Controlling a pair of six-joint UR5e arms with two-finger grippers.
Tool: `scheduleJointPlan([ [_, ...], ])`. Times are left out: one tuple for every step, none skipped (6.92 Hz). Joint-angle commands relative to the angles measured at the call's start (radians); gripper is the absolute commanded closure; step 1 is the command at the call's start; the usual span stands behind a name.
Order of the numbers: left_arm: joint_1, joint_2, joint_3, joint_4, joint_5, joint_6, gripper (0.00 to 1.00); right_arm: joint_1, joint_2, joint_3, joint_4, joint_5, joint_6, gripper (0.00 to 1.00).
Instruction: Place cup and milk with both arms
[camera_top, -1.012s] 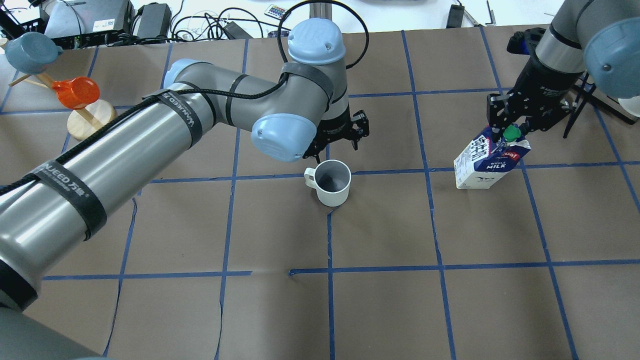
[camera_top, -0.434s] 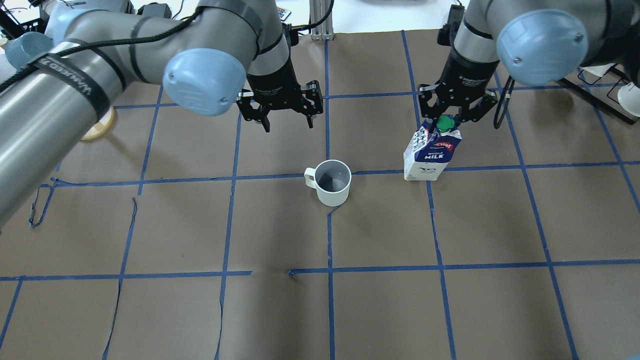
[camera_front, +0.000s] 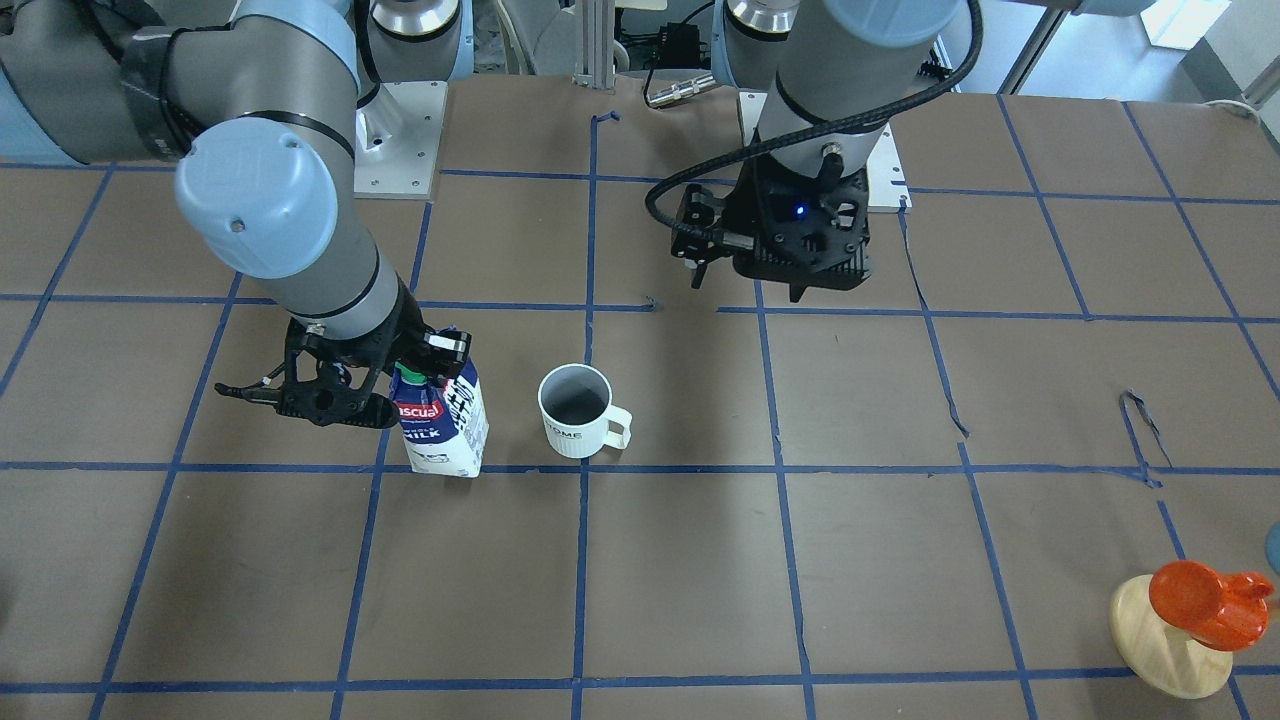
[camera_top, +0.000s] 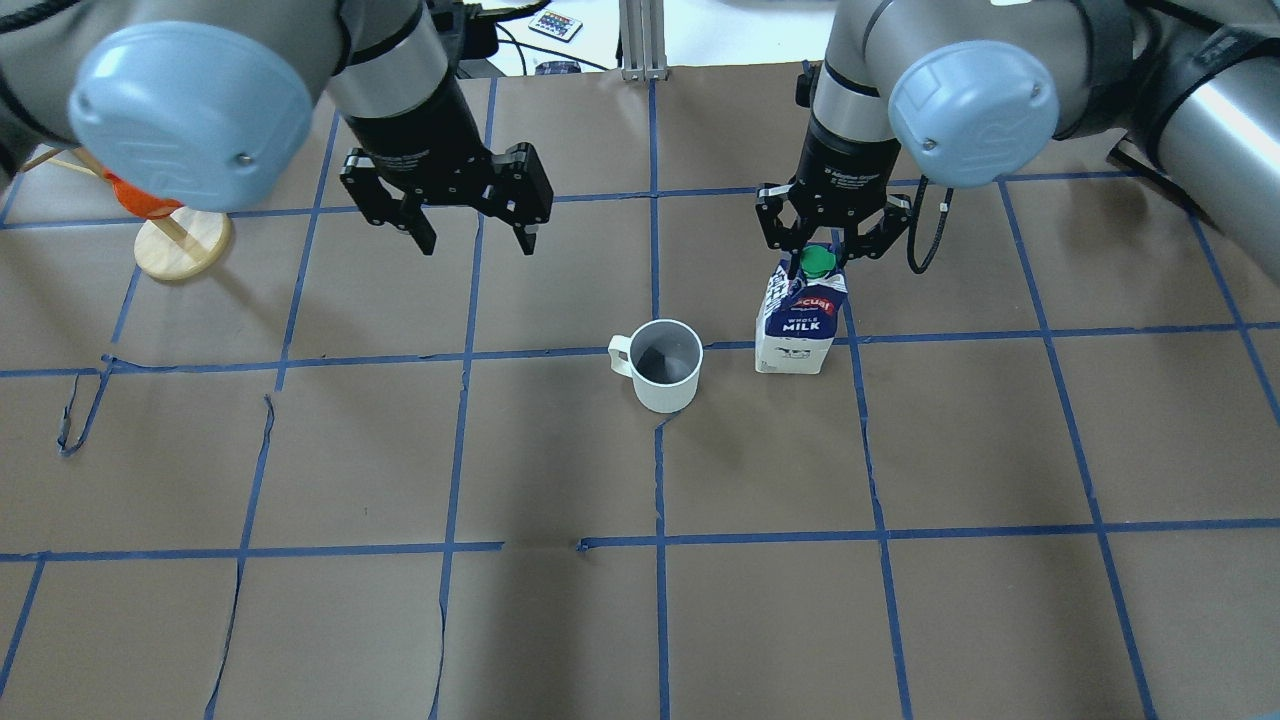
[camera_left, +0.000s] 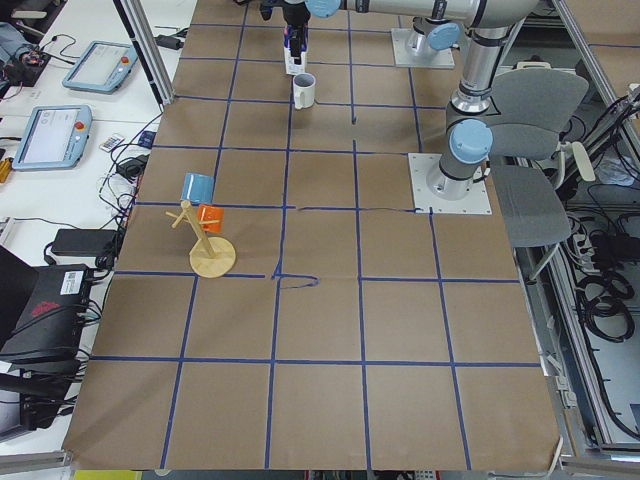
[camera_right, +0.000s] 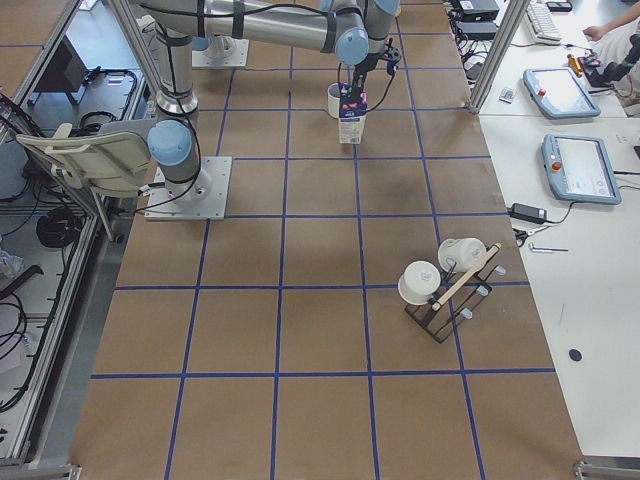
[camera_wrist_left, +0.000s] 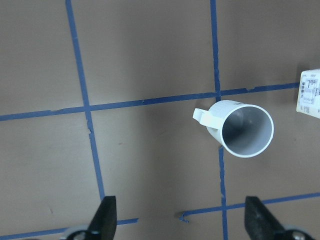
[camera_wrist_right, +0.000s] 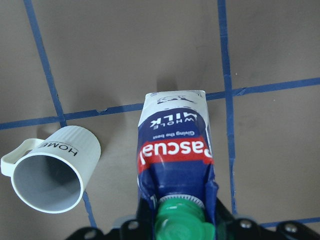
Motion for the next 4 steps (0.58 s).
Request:
scheduleJointPlan([
  [0.081,0.094,-0.072,0.002,-0.001,0.009,0.05,0.039,0.015,0.0,-0.018,0.024,0.039,0.77],
  [0.085,0.111,-0.112,0.048,0.0,0.029,0.05,0.053,0.026,0.0,-0.021,0.024,0.039,0.76],
  [0.098,0.115,-0.138,0.13,0.002,0.069,0.03,0.056,0.027,0.0,-0.03,0.024,0.039,0.76],
  [0.099,0.116,-0.157,0.146,0.0,0.073,0.0,0.056,0.029,0.0,-0.035,0.024,0.039,0.75],
])
